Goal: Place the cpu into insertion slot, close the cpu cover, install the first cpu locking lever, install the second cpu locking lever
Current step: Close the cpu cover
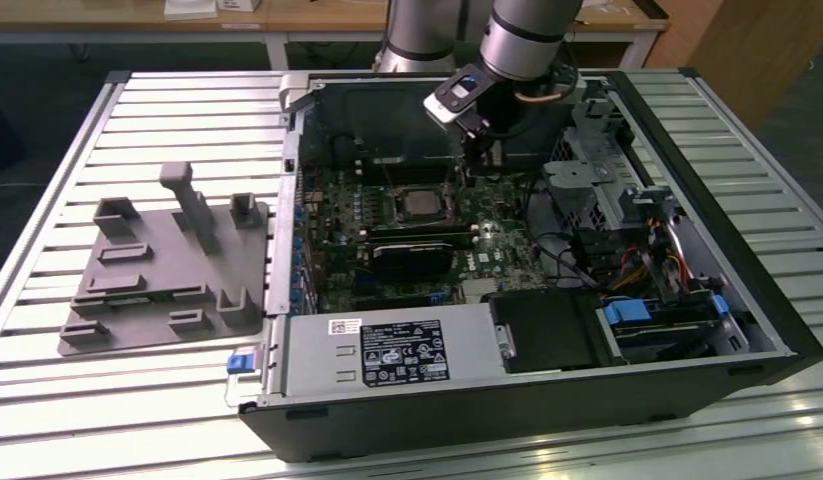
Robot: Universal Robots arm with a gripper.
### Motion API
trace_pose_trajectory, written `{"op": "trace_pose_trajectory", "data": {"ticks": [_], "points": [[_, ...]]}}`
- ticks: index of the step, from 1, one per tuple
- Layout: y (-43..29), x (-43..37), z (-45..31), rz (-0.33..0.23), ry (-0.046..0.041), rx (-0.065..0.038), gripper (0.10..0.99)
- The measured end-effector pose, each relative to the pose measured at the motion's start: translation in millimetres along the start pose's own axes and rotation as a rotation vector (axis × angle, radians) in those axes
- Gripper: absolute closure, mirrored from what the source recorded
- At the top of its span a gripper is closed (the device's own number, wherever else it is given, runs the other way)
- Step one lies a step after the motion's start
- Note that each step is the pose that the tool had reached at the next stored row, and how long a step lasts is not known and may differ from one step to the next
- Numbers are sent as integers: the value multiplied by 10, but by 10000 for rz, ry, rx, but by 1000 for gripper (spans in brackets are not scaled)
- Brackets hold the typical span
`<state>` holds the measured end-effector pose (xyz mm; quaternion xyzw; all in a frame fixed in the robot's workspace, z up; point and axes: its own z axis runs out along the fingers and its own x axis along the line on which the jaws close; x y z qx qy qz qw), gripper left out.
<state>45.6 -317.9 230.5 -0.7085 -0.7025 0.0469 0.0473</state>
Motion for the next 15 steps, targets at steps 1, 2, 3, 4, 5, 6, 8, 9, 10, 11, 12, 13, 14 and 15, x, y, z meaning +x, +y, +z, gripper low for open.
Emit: {"op": "trace_pose_trajectory", "data": {"ticks": [1,2,3,4,5,6,8,9,10,11,12,13,14,15], "points": [[-33,0,5,0,1,-17,984],[-62,0,8,-1,0,-33,984],[-91,-1,12,0,1,-49,984],[-120,-1,16,-1,1,-69,984],[-143,-1,19,-1,1,-90,984],[-162,-2,21,-1,0,-111,984],[-191,-2,25,0,0,-152,984],[-202,-2,27,-1,1,-174,984],[-211,-2,28,-2,1,-201,984],[-222,-2,30,-2,2,-259,984],[-235,-2,31,-2,1,-362,984],[-248,-2,34,-4,1,-484,984],[-260,-2,36,-7,-1,-589,984],[-274,-2,40,-10,-1,-677,984]]}}
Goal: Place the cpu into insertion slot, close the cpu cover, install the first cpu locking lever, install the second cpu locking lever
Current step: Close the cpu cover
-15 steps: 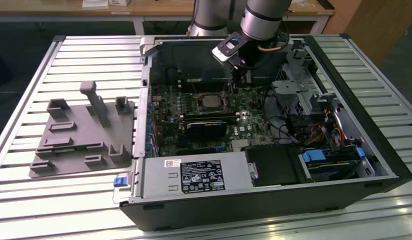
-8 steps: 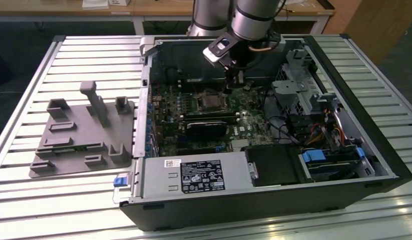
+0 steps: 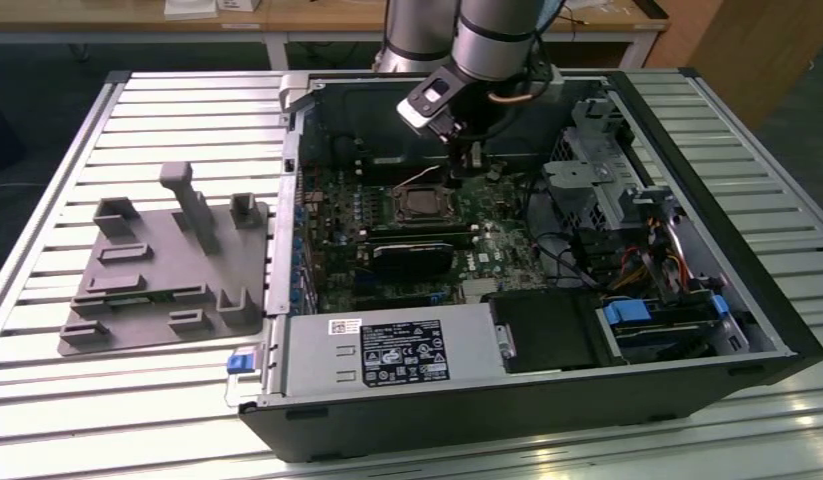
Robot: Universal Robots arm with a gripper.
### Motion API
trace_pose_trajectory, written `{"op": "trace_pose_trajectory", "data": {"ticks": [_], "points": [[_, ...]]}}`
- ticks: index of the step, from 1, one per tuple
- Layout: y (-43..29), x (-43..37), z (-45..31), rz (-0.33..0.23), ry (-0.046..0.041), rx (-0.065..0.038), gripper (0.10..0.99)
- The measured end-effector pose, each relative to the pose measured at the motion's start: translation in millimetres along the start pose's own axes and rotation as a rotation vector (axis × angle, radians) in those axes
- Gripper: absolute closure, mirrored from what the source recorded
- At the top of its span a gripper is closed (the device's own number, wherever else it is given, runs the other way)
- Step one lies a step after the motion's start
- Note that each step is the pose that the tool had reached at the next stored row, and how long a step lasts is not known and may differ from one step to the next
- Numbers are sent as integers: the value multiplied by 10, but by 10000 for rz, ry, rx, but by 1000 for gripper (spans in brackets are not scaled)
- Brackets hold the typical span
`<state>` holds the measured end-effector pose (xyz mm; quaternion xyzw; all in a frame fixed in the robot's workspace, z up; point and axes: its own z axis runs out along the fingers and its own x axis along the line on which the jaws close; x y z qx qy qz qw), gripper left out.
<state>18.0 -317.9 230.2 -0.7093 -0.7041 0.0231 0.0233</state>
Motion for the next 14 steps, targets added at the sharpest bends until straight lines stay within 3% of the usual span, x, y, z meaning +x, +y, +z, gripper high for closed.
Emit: {"op": "trace_pose_trajectory", "data": {"ticks": [2,9,11,14], "points": [[-53,0,8,-1,3,-87,984],[-269,-2,32,-1,1,-167,984],[-309,-2,38,-2,2,-264,984],[-350,-3,49,-18,3,-494,984]]}}
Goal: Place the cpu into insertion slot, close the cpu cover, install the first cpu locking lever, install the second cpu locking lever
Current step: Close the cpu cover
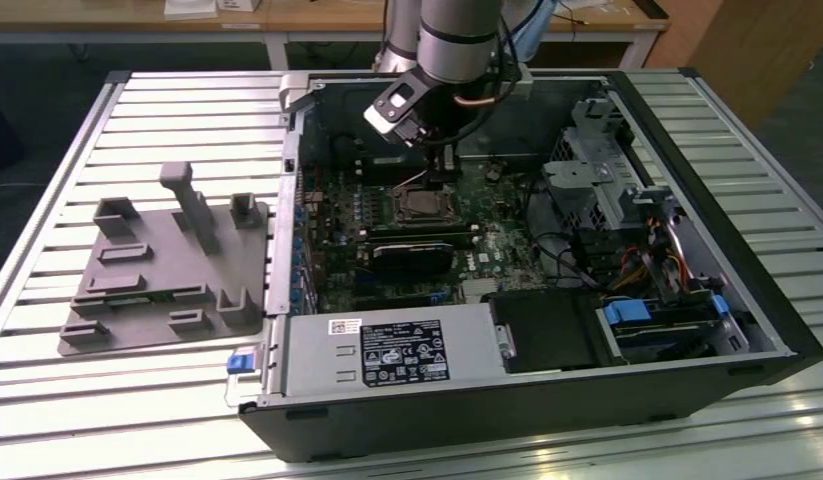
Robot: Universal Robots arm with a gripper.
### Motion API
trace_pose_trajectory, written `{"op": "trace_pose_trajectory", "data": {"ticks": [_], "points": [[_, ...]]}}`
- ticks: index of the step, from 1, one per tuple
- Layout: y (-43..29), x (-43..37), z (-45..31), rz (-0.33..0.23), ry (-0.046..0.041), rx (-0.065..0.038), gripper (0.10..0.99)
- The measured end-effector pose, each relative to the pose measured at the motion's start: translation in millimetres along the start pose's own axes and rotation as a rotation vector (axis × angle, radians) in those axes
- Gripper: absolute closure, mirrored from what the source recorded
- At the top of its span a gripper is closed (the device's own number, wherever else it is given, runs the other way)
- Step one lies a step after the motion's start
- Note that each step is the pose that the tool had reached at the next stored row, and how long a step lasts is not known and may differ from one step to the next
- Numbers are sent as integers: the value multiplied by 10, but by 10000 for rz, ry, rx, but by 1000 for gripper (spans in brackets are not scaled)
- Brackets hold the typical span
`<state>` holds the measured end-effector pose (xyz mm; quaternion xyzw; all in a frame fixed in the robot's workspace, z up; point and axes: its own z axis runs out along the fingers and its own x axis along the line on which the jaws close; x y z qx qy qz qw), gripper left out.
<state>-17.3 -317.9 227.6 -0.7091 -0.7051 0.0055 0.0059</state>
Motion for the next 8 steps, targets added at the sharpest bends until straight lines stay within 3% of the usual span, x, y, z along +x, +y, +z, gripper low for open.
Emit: {"op": "trace_pose_trajectory", "data": {"ticks": [4,8], "points": [[-44,0,12,-33,3,-282,984],[-121,-1,17,-53,1,-409,984]]}}
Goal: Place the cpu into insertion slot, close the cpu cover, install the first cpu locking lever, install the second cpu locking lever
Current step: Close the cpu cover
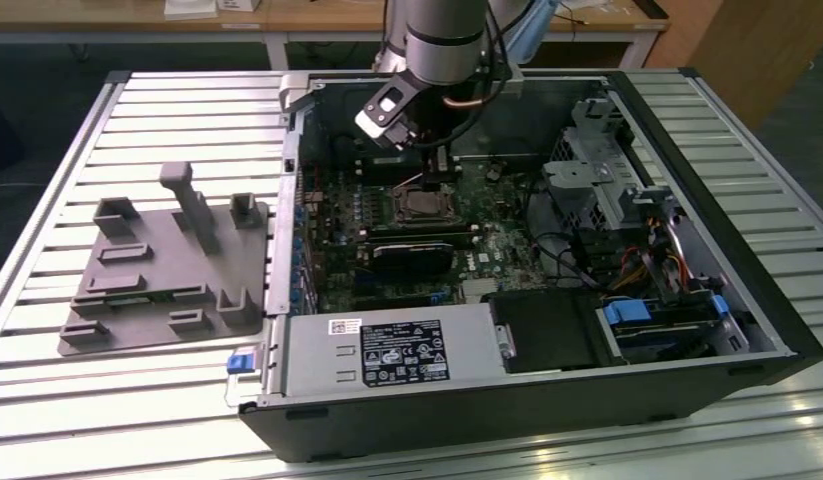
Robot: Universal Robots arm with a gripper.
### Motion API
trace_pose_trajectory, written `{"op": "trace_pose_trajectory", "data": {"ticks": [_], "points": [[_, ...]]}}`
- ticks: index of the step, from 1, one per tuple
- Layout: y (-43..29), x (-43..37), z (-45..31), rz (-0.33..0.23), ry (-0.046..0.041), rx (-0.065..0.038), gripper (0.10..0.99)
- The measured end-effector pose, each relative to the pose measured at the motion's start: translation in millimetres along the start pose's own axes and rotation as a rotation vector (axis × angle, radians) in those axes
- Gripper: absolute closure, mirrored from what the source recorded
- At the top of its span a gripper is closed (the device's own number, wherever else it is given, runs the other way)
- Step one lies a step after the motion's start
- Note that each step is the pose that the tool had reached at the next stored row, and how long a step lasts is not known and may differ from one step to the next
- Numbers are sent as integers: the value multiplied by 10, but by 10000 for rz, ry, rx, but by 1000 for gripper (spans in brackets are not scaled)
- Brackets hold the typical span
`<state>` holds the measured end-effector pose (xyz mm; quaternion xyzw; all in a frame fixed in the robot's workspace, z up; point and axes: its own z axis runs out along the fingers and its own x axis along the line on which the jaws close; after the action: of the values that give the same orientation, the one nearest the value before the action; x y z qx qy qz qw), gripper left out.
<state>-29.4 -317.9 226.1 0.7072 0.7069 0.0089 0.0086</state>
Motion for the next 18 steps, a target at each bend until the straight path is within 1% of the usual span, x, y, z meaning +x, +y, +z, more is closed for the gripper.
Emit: {"op": "trace_pose_trajectory", "data": {"ticks": [2,7,8,18], "points": [[-31,0,0,-7,1,-33,984],[-32,0,0,-20,0,-33,984],[-32,0,0,-100,2,-33,984],[-32,0,0,-1845,38,-32,984]]}}
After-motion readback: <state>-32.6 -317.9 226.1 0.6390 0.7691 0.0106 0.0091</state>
